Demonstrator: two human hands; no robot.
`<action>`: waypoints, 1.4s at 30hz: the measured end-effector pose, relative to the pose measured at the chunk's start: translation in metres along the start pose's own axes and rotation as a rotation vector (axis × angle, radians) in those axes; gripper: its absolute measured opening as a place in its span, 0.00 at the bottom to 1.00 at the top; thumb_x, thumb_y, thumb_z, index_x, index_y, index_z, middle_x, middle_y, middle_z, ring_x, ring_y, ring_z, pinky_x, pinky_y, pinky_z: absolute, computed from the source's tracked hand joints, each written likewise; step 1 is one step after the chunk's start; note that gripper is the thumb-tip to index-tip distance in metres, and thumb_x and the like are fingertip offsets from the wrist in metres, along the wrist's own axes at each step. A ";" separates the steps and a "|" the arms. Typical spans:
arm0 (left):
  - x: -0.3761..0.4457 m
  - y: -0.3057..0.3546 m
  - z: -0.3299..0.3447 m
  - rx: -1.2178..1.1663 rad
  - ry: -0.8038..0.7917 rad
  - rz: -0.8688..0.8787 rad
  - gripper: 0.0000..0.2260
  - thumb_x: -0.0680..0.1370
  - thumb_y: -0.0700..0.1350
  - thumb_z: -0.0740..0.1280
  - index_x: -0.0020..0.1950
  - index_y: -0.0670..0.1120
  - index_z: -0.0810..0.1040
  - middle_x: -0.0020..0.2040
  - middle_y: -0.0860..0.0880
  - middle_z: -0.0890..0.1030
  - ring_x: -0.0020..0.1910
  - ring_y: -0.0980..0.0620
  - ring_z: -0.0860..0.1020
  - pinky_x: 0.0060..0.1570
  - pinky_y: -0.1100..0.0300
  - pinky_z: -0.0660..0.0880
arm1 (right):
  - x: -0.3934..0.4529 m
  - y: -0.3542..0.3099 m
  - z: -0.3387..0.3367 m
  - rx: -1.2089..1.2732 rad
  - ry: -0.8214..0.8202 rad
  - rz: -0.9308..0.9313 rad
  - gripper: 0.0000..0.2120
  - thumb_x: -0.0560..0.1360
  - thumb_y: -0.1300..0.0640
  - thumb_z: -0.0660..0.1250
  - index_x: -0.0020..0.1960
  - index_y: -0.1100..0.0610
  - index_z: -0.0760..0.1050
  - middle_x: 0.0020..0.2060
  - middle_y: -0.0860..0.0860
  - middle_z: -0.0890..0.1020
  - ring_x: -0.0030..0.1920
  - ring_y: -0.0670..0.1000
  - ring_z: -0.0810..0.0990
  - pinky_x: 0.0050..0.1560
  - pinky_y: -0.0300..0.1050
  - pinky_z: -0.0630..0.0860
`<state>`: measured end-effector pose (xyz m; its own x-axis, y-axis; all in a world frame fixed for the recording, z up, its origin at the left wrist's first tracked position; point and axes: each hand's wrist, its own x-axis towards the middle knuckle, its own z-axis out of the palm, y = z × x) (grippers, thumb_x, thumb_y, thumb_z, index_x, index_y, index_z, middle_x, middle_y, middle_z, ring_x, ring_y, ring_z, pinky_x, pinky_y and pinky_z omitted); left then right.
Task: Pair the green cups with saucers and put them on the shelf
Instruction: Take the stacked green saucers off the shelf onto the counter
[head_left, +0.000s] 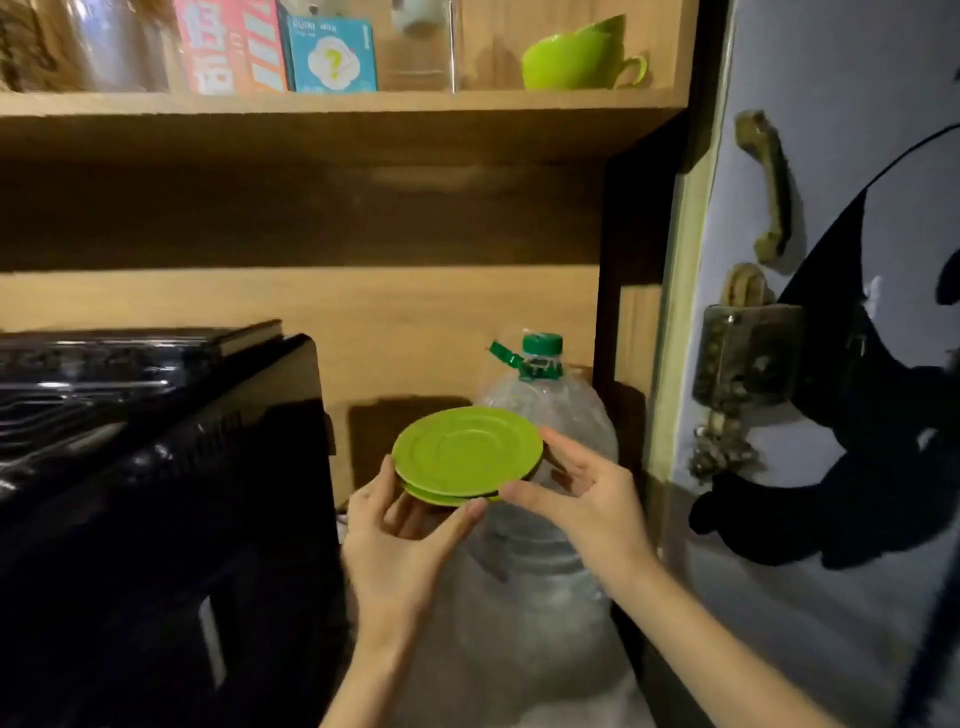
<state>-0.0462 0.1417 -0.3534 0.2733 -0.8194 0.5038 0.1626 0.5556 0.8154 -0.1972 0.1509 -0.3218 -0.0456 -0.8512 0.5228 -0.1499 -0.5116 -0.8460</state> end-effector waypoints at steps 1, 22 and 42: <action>-0.011 -0.009 -0.006 0.029 0.029 -0.019 0.39 0.57 0.34 0.76 0.67 0.38 0.68 0.64 0.44 0.72 0.59 0.48 0.76 0.53 0.71 0.74 | -0.011 0.011 0.003 0.006 -0.006 0.033 0.27 0.62 0.68 0.75 0.47 0.39 0.74 0.37 0.26 0.80 0.47 0.27 0.77 0.46 0.22 0.71; -0.160 -0.137 -0.104 0.580 0.020 -0.331 0.43 0.56 0.45 0.81 0.68 0.43 0.68 0.56 0.45 0.71 0.57 0.48 0.77 0.60 0.63 0.71 | -0.147 0.160 0.049 0.107 0.054 0.638 0.20 0.71 0.72 0.66 0.63 0.67 0.71 0.53 0.52 0.77 0.36 0.31 0.79 0.40 0.24 0.74; -0.182 -0.193 -0.142 0.948 -0.119 -0.605 0.43 0.61 0.54 0.77 0.71 0.46 0.64 0.69 0.43 0.68 0.68 0.44 0.67 0.67 0.52 0.66 | -0.169 0.236 0.083 0.126 0.139 0.926 0.13 0.76 0.61 0.62 0.59 0.63 0.77 0.51 0.53 0.80 0.53 0.50 0.77 0.49 0.38 0.74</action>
<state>0.0075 0.2035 -0.6430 0.2934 -0.9538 -0.0642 -0.5612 -0.2262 0.7961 -0.1433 0.1639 -0.6187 -0.2119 -0.9079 -0.3618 0.1124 0.3451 -0.9318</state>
